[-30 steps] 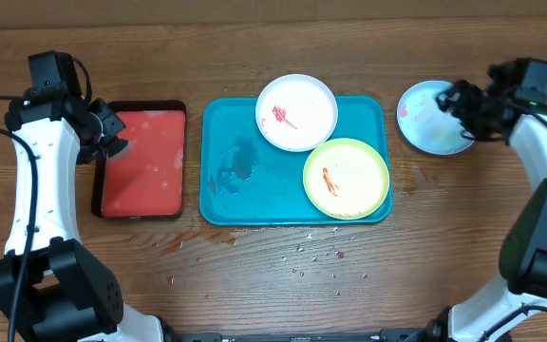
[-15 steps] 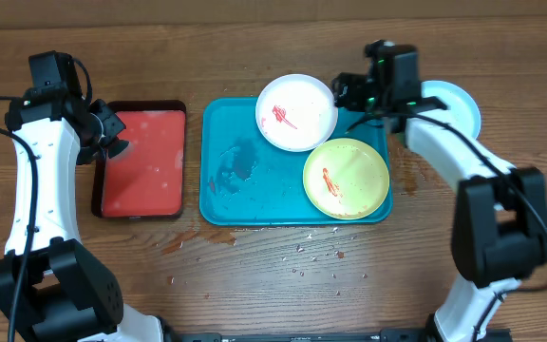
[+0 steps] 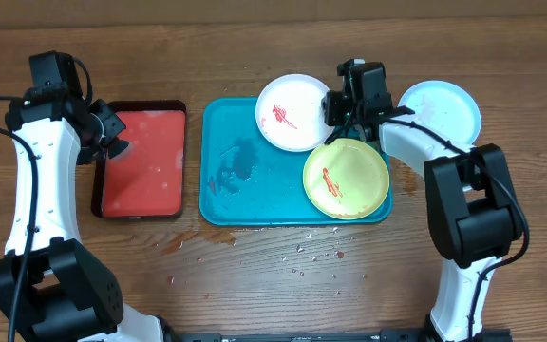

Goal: Clean dirty plates on tray and stack at the side

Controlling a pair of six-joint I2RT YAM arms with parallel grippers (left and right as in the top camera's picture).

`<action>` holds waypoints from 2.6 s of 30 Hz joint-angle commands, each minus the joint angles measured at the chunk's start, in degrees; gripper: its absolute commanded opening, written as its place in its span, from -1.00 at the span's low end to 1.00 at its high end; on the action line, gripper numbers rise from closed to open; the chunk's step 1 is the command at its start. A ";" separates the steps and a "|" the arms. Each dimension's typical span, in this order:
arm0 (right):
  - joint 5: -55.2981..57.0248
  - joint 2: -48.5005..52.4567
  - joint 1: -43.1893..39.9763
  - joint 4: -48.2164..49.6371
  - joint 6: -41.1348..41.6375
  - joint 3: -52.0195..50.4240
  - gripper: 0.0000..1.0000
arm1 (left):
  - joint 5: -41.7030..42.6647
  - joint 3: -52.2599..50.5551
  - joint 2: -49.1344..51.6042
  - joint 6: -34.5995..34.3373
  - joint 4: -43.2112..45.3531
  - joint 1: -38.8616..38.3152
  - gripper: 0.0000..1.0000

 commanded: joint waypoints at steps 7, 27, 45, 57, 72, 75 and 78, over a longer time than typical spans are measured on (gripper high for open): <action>-2.91 -1.99 6.23 -8.20 -0.17 0.24 -0.36 | 0.63 -0.26 0.24 -1.16 0.28 -0.39 -0.92; 0.42 -7.06 9.42 -7.58 1.77 0.22 -0.17 | 3.98 -0.26 0.24 2.78 1.42 -3.45 -0.92; -3.96 1.14 9.94 -4.48 3.28 0.17 -0.72 | 6.16 -0.28 0.79 4.85 5.31 -16.59 -0.91; -5.97 -0.37 10.10 -10.36 20.79 0.20 -0.85 | 11.28 -0.28 7.50 4.87 4.00 -22.84 -0.92; 1.90 -8.22 10.21 -8.63 15.85 0.20 0.00 | 11.13 -0.28 10.64 5.44 12.52 -27.06 -0.92; 6.25 -8.22 10.21 -9.49 15.87 0.20 0.00 | 11.21 -0.28 11.17 5.46 14.58 -27.32 -0.92; 6.97 -8.22 10.21 -9.62 15.89 0.17 -0.07 | 11.23 -0.28 12.81 5.51 15.52 -28.33 -0.91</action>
